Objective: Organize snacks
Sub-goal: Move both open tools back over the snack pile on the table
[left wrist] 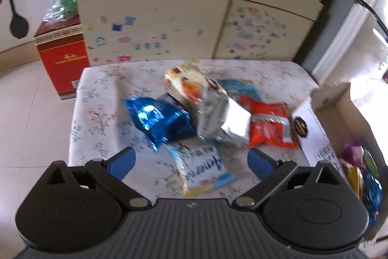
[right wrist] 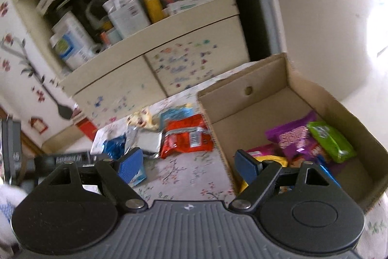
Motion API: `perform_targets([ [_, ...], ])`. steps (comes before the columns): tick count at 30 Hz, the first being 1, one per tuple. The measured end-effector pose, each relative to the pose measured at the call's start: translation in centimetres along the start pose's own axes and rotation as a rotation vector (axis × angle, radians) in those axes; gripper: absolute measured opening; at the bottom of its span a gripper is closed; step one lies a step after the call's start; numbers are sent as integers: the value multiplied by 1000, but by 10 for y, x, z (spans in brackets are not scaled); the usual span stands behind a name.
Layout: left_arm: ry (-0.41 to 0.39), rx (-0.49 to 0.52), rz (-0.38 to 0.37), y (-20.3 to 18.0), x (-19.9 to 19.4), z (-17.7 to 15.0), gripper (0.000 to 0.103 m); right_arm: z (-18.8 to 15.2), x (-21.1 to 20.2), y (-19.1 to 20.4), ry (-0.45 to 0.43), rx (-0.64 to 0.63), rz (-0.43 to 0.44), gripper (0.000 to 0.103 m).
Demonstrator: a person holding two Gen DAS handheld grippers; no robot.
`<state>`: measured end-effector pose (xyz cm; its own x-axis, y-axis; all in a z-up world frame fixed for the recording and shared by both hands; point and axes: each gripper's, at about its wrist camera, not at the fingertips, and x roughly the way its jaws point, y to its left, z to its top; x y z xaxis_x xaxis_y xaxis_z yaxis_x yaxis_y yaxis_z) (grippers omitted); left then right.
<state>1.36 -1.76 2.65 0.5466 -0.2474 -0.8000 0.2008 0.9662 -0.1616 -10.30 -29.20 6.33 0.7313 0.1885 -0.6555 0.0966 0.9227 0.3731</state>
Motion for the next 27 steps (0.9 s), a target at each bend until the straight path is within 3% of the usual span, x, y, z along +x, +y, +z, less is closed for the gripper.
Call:
perform_targets([
  [9,0,-165,26,24,22,17,99,2,31,30,46,-194,32,87],
  [27,32,-192,77,30,74,41,99,2,106,66,107,-391,92,89],
])
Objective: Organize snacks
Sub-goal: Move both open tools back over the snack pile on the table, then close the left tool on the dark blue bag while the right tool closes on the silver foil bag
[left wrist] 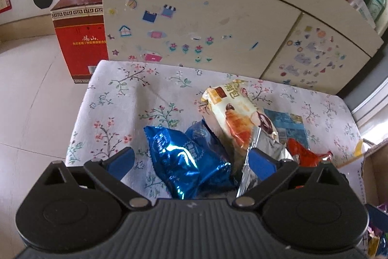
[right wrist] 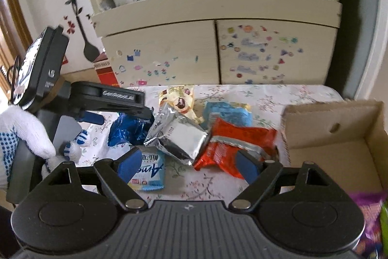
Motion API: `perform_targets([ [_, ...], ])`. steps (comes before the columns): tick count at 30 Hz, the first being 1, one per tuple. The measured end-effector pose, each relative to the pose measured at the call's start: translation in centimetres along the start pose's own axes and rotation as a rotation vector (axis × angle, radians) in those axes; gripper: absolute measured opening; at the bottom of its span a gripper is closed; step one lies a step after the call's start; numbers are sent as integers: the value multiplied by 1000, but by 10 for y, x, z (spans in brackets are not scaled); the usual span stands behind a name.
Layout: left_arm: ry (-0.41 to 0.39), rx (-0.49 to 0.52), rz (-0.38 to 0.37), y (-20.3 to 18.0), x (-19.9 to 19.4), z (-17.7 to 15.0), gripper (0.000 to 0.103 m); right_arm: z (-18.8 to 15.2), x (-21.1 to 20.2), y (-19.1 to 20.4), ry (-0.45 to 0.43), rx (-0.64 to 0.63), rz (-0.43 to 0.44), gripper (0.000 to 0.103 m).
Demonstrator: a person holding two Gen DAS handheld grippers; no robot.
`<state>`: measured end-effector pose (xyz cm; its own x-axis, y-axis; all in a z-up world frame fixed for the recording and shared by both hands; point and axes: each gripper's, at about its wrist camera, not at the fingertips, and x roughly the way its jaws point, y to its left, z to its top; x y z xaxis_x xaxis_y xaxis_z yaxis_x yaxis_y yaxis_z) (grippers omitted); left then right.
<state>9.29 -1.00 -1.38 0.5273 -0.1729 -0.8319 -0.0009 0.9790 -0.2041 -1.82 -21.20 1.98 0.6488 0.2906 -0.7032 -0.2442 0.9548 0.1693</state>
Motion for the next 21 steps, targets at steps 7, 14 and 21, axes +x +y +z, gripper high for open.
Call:
perform_targets([
  [7,44,-34,-8,-3,19,-3,100,6,38,6,18,-117,7,90],
  [14,73,-49,-12,1,25,-1,101,6,68,18,32,-246,-16,92],
  [21,91,-34,36,20,26,-5,100,11,85,24,-4,-329,-27,94],
])
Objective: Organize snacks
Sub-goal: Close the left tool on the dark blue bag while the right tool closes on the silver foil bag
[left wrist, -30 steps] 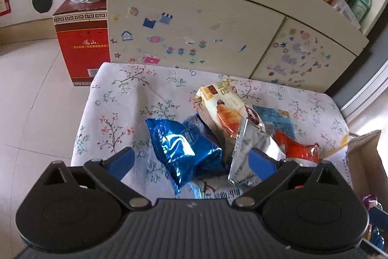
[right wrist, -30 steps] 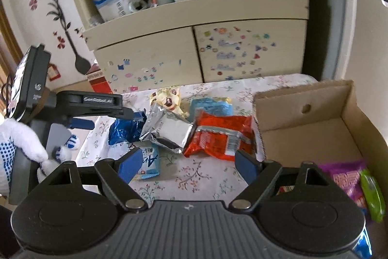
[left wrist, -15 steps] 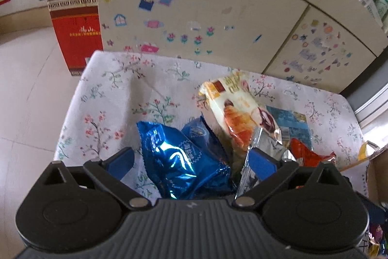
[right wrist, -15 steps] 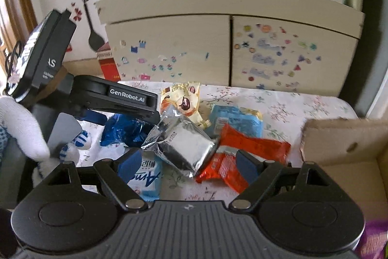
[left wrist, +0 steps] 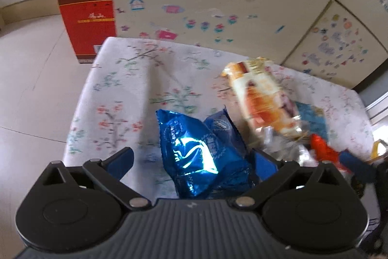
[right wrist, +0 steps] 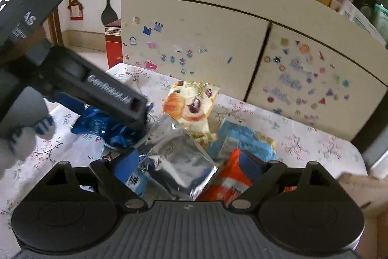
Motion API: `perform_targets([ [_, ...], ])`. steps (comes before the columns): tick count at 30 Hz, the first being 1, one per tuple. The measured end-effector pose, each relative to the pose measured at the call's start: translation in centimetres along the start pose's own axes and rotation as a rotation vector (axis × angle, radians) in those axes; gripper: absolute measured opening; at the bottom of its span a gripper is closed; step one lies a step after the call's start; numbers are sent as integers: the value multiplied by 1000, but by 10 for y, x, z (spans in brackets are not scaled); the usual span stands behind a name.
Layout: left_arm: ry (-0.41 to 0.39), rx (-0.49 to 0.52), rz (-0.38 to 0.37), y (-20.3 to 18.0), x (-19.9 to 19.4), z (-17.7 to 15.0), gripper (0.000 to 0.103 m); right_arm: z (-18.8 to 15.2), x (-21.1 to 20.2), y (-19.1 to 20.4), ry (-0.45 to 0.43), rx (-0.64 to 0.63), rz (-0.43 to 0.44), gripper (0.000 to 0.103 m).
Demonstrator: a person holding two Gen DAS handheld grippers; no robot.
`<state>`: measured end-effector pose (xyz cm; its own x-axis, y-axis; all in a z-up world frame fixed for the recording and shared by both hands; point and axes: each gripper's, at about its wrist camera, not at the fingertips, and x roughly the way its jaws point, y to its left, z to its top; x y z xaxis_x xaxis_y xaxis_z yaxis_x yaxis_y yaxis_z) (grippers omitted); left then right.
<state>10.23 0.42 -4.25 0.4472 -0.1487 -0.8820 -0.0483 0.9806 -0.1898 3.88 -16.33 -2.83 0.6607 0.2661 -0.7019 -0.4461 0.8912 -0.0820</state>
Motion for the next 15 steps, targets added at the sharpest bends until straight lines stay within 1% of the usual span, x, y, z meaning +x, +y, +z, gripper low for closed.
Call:
perform_targets([
  [5,30,16,19,11,7,-4,101,1,13,-1,-6,-1,35,95],
  [9,26,89,59,3,11,-7,102,1,22,0,3,18,55,94],
  [11,20,117,78,0,13,-8,102,0,25,1,17,25,89,90],
  [13,16,154,101,-4,16,-10,102,-2,26,3,13,18,84,89],
  [15,13,160,108,-4,17,-10,102,-3,27,5,16,12,85,88],
])
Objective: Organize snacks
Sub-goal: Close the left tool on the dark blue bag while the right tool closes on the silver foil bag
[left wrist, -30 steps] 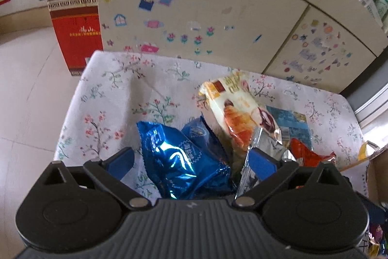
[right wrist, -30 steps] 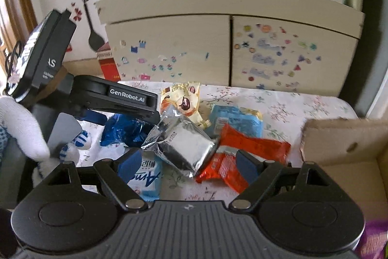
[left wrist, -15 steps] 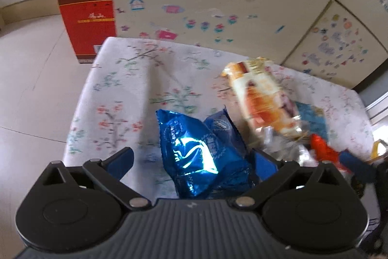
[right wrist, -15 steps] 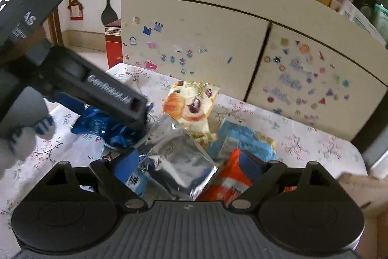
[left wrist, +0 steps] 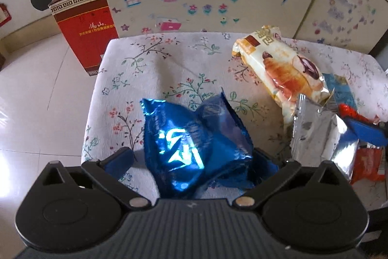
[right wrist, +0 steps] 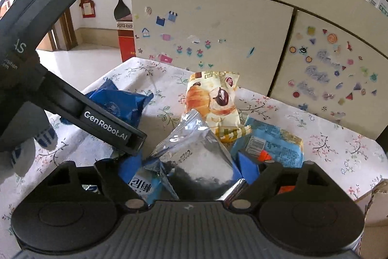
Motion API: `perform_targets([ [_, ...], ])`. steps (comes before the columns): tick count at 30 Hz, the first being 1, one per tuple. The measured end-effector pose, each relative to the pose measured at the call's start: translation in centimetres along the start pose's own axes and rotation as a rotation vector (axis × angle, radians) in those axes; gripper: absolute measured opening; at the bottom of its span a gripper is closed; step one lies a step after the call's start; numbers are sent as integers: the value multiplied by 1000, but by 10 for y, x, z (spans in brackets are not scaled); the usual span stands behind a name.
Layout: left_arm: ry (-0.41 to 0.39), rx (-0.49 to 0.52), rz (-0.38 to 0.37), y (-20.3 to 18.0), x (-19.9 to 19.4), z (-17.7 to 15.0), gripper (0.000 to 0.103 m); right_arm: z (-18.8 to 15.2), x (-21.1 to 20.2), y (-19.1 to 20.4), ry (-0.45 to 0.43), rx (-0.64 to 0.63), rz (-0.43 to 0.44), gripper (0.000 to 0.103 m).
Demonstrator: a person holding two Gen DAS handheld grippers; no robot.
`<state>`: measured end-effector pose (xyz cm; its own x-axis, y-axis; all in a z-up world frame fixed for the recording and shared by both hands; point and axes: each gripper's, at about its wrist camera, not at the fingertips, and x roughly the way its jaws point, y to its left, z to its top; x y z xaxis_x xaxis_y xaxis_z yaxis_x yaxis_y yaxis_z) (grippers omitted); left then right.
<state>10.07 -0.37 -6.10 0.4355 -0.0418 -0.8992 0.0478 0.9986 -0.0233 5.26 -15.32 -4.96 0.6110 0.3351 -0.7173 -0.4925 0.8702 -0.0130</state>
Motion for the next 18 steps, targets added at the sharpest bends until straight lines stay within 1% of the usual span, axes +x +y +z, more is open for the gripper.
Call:
perform_targets([
  [3,3,-7,6,0,1,1,103,0,0,-1,-2,22,3,86],
  [8,-9,-7,10,0,0,0,102,-1,-1,-1,9,44,12,79],
  [10,-13,-10,11,0,0,0,99,-1,-2,-3,10,53,12,76],
  [11,-22,-6,13,-1,-2,0,94,-1,-3,-4,10,65,16,74],
  [12,-31,3,6,-2,-5,-1,85,-1,-4,-6,10,78,21,74],
  [13,-38,11,-3,-3,-7,0,80,-1,-4,-7,9,87,24,73],
  [18,-51,17,-18,-5,-12,-1,76,-1,-7,-8,5,111,23,68],
])
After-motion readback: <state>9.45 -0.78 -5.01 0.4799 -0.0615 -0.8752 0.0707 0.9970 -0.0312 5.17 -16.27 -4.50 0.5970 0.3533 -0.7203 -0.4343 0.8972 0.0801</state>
